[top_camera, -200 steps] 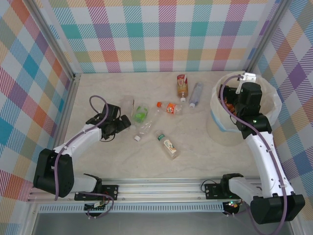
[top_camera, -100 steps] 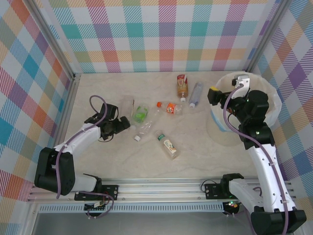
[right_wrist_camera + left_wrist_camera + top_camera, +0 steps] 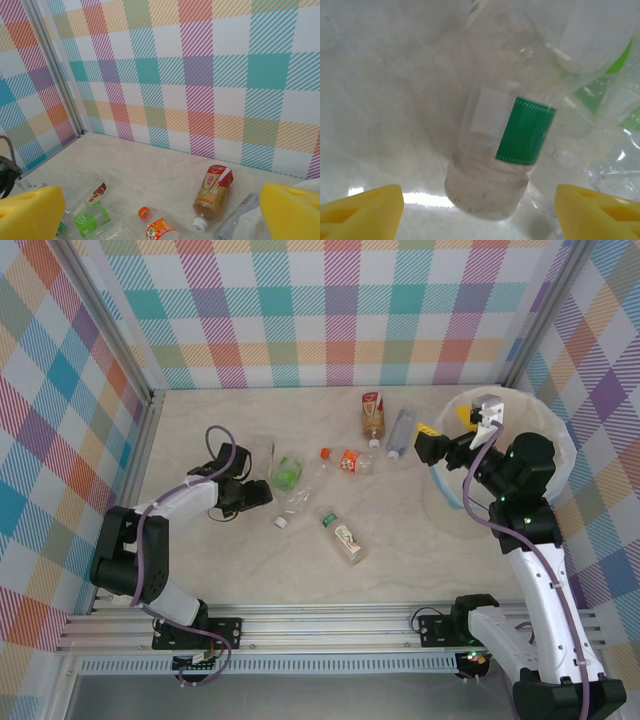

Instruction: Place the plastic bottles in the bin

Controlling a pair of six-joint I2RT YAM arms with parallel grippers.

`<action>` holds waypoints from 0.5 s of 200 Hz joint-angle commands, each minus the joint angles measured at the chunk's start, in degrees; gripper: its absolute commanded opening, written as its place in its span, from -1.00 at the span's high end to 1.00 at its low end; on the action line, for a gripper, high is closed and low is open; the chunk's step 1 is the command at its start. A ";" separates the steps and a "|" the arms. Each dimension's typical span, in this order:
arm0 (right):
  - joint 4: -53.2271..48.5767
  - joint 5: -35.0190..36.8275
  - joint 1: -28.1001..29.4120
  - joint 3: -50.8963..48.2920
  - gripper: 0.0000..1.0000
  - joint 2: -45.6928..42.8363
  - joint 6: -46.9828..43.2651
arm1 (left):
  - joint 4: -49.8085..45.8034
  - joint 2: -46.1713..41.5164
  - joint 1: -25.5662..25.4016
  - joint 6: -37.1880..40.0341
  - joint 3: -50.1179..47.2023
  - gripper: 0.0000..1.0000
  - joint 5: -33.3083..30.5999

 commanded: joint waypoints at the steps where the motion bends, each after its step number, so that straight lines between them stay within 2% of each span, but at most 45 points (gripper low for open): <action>1: 2.53 -2.67 0.11 -0.37 -1.00 -0.29 1.13 | 2.90 2.15 0.81 4.84 1.73 -0.50 -0.95; 22: 2.24 -2.61 0.09 -0.22 -0.99 -0.38 1.09 | 5.09 4.42 0.77 6.60 2.14 -0.36 -1.56; 49: 1.92 -3.12 0.15 -0.11 -0.99 -0.45 1.43 | 7.45 7.17 0.80 6.85 2.27 -0.31 -2.07; 76: -0.87 -9.72 0.60 1.63 -0.99 1.16 1.04 | 8.74 7.99 0.81 6.50 1.95 0.00 -1.54; 100: -3.84 -10.88 2.49 3.14 -0.99 3.36 1.11 | 11.29 5.47 0.81 6.26 -0.08 0.18 -1.47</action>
